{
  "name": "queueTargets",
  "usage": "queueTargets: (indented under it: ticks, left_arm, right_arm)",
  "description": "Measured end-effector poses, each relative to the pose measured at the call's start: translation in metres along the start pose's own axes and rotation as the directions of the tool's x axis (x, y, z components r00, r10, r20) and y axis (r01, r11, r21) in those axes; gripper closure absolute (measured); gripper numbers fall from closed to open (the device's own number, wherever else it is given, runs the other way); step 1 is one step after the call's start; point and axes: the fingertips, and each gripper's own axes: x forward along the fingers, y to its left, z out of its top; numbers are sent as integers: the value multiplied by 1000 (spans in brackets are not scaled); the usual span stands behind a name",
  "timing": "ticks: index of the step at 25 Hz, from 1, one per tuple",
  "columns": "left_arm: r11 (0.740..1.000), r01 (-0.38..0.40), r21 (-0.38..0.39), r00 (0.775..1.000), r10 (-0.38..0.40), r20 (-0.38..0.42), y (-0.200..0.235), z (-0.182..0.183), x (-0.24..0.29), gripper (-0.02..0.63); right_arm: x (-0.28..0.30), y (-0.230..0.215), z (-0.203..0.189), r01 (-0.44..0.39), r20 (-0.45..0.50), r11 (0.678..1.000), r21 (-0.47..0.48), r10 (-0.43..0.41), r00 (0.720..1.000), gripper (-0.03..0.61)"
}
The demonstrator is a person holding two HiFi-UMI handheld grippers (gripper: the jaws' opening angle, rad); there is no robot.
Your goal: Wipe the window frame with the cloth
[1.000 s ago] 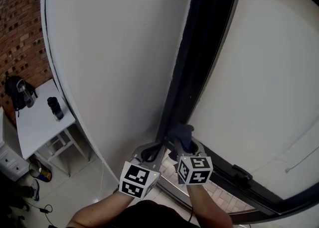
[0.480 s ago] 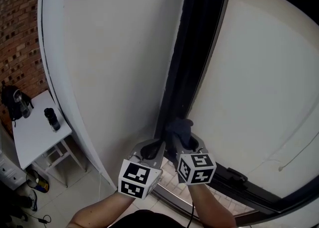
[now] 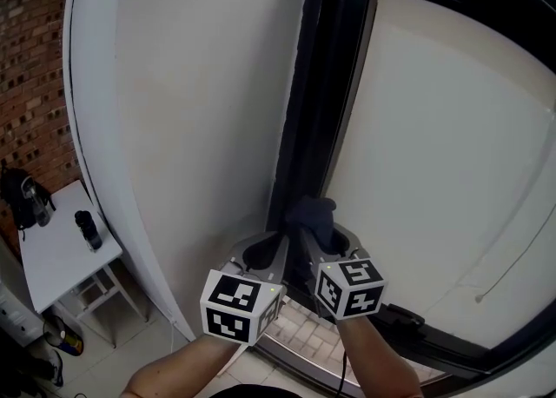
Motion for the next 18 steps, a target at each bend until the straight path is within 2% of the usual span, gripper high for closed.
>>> queueTargets:
  ticks: [4, 7, 10, 18]
  left_arm:
    - [1000, -4, 8, 1000, 4, 21, -2, 18, 3, 620]
    - [1000, 0, 6, 999, -1, 43, -5, 34, 10, 620]
    - [1000, -14, 1, 998, 14, 61, -4, 47, 14, 620]
    - [999, -28, 28, 996, 26, 87, -1, 66, 21, 620]
  right_arm:
    - [-6, -4, 23, 6, 31, 1000, -9, -6, 999, 457]
    - [-7, -4, 47, -22, 49, 1000, -7, 22, 999, 457]
    - [-6, -4, 71, -28, 59, 998, -50, 31, 998, 457]
    - [2, -11, 96, -16, 83, 997, -70, 22, 996, 457]
